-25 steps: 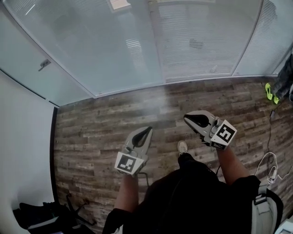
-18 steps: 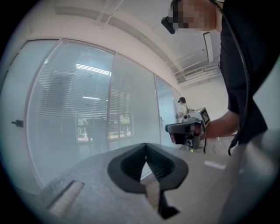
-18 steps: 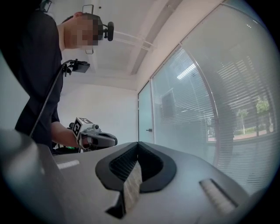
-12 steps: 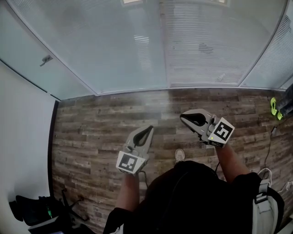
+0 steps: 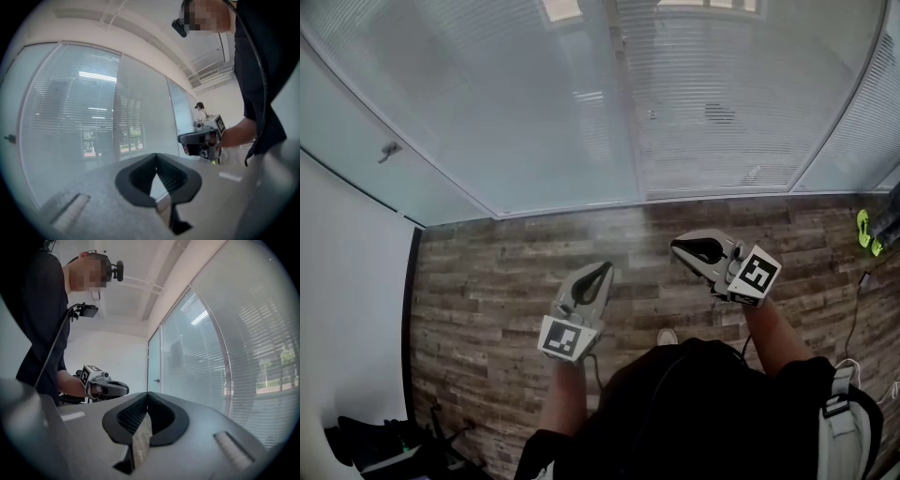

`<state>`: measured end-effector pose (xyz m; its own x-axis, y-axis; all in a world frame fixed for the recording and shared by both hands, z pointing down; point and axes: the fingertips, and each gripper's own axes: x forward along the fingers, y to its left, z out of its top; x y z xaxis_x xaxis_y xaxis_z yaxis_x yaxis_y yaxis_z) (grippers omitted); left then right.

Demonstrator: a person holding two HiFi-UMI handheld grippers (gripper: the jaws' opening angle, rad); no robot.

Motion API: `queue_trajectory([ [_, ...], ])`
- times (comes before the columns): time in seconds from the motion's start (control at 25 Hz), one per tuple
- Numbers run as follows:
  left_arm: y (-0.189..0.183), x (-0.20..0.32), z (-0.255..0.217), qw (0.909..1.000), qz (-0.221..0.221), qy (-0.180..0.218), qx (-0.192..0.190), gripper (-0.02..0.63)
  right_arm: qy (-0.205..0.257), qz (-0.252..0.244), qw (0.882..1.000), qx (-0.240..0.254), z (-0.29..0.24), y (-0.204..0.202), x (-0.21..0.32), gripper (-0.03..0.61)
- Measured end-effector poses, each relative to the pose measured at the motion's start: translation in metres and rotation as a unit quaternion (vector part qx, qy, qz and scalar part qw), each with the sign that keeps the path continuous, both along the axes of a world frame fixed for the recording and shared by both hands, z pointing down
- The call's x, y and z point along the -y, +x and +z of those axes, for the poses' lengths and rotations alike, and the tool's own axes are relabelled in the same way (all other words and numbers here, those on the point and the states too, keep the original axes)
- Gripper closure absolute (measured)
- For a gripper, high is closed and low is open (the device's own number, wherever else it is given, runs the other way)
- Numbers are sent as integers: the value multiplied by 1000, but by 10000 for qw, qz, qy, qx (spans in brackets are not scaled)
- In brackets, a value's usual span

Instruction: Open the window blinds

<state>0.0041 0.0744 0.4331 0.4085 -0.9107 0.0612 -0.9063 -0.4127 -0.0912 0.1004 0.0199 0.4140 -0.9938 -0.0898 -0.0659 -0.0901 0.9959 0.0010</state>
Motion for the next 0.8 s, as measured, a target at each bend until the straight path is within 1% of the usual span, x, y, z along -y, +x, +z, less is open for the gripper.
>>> queue_trajectory([
  [0.2,1,18,-3,9996,-33,29,278,609,-16,-14,10000,21,6,10,22,574],
  [0.28,1,22,-3,9994,-83,65,319,609,-53,-3,9998,177,4,12,29,574],
  [0.36,2,24,-8,9993,-115,15,357,609,-84,-17,9995,311,0,11,34,574],
  [0.52,5,21,-5,9988,-166,-117,440,609,-67,-124,9995,287,6,11,28,574],
  [0.68,7,18,-2,9985,-163,-69,521,609,91,-163,9995,245,8,9,24,574],
  [0.8,6,15,1,9986,-132,-143,501,609,103,-138,9996,245,10,8,21,574],
])
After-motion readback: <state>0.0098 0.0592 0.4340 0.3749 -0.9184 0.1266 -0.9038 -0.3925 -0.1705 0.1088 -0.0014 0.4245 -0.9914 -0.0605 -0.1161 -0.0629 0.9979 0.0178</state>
